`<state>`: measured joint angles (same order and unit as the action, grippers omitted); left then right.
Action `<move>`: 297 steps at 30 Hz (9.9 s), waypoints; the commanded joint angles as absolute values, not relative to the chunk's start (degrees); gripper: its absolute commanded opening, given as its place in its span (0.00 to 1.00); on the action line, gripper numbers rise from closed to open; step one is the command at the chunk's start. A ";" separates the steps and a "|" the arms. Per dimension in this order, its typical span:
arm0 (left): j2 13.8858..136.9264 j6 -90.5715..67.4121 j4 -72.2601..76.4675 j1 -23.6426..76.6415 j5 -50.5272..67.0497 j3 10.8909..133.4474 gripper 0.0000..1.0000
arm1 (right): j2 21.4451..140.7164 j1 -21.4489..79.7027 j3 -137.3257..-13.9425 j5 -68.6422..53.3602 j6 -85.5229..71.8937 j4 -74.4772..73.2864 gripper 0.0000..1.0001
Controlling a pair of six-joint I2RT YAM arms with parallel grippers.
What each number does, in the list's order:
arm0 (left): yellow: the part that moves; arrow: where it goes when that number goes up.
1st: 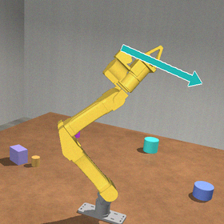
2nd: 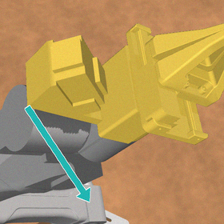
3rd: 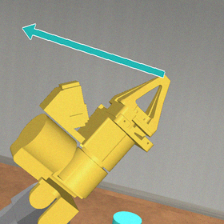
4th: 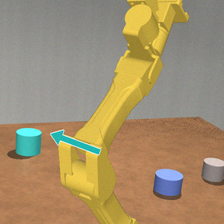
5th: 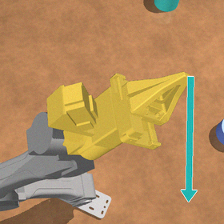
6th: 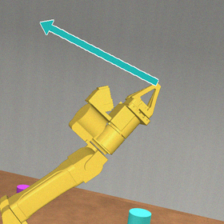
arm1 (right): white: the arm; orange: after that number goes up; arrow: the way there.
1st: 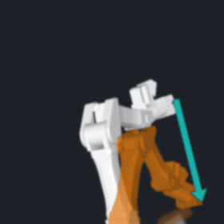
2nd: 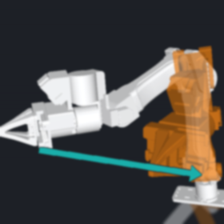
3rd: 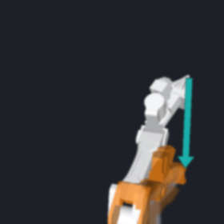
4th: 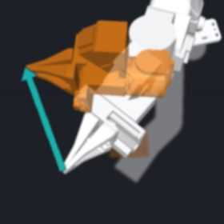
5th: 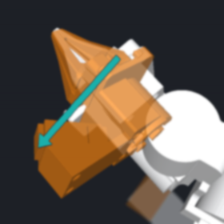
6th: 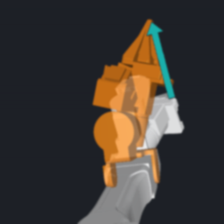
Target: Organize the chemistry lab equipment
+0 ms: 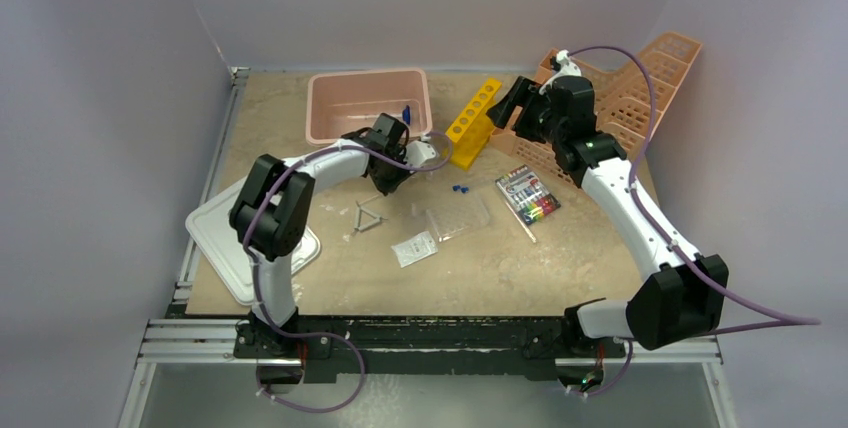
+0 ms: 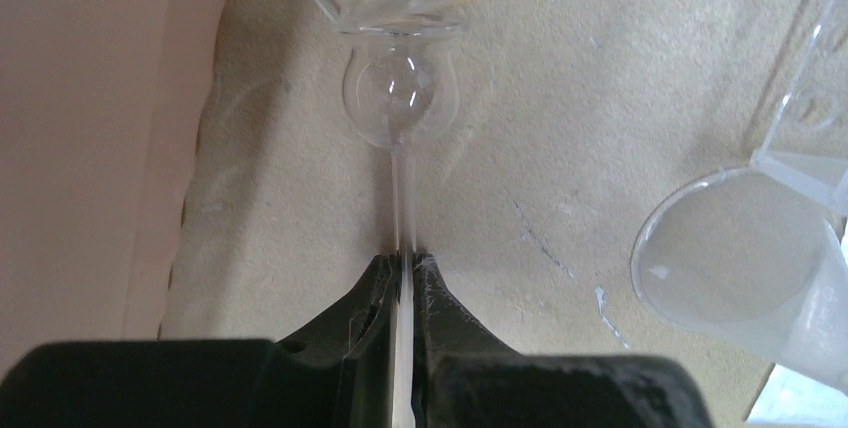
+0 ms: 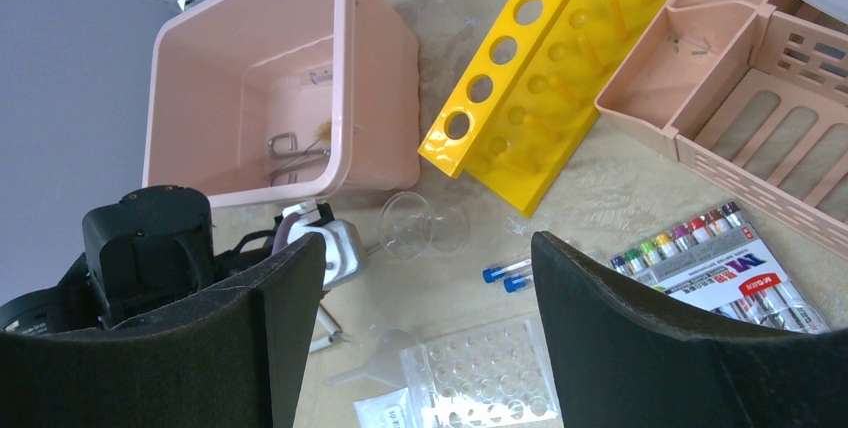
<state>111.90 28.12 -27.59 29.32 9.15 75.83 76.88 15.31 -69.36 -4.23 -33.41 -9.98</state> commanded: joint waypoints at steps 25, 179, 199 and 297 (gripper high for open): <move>90.31 37.50 -41.43 28.64 9.71 83.58 0.00 | 74.98 15.08 -70.57 -3.98 -34.53 -8.57 0.77; 85.09 33.62 -38.61 25.69 13.95 61.79 0.00 | 77.49 15.29 -72.25 -2.93 -31.82 -7.53 0.77; 97.05 38.30 -39.69 16.40 16.26 94.71 0.00 | 74.22 15.21 -70.66 -0.50 -31.98 -8.30 0.77; 61.48 -37.78 7.66 29.85 6.90 25.50 0.53 | 73.74 53.43 -49.44 13.96 -40.62 -15.01 0.70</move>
